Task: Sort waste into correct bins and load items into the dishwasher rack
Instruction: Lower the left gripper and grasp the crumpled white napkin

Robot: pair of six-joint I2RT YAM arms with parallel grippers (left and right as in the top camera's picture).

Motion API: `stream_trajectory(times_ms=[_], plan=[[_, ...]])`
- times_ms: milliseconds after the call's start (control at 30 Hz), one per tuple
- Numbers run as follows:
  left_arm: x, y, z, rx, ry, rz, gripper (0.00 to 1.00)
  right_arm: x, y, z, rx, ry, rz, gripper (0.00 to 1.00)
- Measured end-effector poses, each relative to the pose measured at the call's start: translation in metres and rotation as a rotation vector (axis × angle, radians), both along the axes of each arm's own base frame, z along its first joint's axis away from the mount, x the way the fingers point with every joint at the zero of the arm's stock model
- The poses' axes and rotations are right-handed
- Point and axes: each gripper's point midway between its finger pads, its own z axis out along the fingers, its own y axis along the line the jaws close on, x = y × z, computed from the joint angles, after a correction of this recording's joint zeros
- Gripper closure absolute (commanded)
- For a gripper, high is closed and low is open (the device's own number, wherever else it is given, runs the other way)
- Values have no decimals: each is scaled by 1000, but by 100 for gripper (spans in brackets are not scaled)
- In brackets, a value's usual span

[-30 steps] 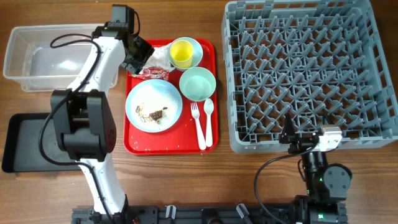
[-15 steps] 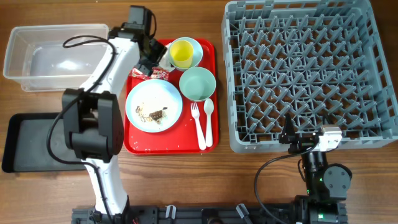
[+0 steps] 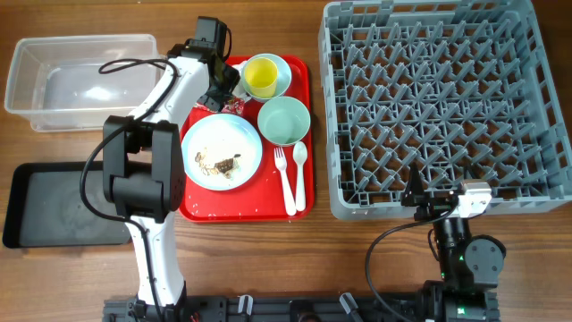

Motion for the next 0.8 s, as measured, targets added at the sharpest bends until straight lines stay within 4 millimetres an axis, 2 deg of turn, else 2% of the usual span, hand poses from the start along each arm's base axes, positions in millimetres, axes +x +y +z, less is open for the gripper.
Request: stream_trajectory(times_ms=[167, 433, 800], plan=[[-8, -3, 1, -18, 29, -7, 46, 0, 0, 0, 0, 0, 0, 0], [-7, -3, 42, -32, -37, -9, 44, 0, 0, 0, 0, 0, 0, 0], [0, -4, 42, -39, -62, 12, 49, 0, 0, 0, 0, 0, 0, 0]])
